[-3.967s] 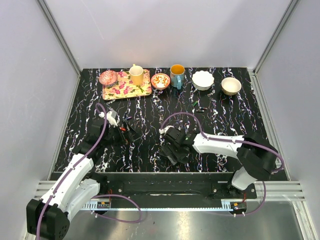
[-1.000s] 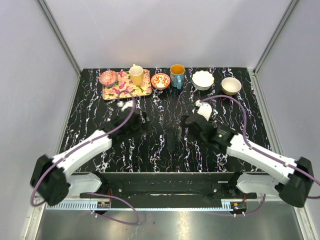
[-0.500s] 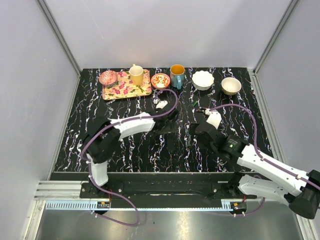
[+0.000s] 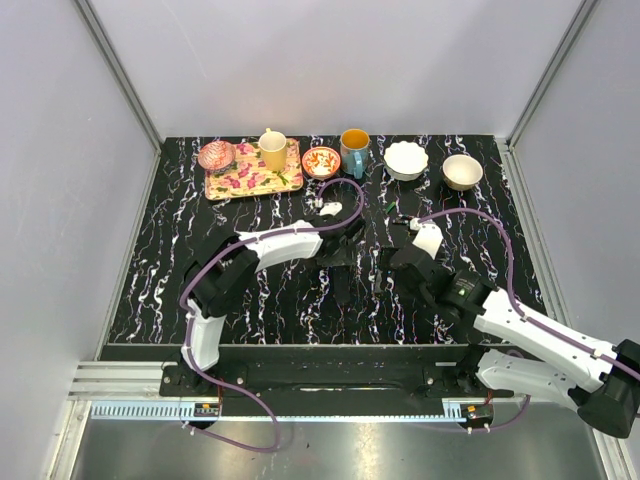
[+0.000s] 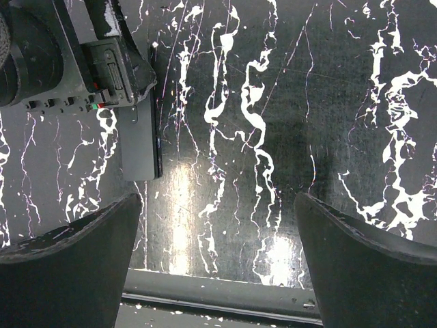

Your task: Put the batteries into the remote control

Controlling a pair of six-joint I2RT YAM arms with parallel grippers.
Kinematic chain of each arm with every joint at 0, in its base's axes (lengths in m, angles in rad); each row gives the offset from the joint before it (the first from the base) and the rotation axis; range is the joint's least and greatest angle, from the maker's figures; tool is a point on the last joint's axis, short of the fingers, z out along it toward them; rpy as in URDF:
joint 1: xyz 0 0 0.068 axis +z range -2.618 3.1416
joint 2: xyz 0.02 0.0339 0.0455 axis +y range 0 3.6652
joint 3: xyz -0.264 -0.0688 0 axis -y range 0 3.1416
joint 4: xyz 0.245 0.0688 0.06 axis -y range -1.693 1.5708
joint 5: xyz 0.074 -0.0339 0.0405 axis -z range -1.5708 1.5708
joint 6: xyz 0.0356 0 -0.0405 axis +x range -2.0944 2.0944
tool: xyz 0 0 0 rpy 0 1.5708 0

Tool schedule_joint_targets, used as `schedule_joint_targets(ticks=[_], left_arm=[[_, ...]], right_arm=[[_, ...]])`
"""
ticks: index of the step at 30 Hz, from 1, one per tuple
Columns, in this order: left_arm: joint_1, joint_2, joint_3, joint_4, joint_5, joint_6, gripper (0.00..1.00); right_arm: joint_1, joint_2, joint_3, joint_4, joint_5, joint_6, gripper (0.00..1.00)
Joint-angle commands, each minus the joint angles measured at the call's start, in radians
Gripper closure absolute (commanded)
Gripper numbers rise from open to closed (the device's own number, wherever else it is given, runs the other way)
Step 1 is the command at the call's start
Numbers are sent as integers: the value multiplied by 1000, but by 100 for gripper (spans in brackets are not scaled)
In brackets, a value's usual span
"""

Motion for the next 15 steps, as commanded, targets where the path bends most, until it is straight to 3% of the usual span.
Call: schedule_joint_targets(ticks=[1, 6, 10, 11, 13, 14, 15], left_arm=[[-10, 23, 10, -11, -19, -15, 23], [-19, 41, 12, -8, -10, -7, 38], [-19, 43, 0, 3, 9, -4, 58], [-19, 37, -5, 15, 12, -1, 67], [-18, 5, -19, 23, 7, 2, 73], [-18, -12, -22, 27, -4, 5, 83], [-15, -55, -31, 27, -8, 12, 86]], right_arm=[[3, -9, -2, 20, 39, 5, 0], [3, -25, -8, 9, 34, 21, 0], [3, -43, -13, -5, 33, 30, 0], [5, -48, -10, -8, 34, 33, 0], [3, -55, -5, -14, 31, 36, 0], [3, -60, -2, -14, 31, 36, 0], [3, -63, -1, -14, 30, 37, 0]])
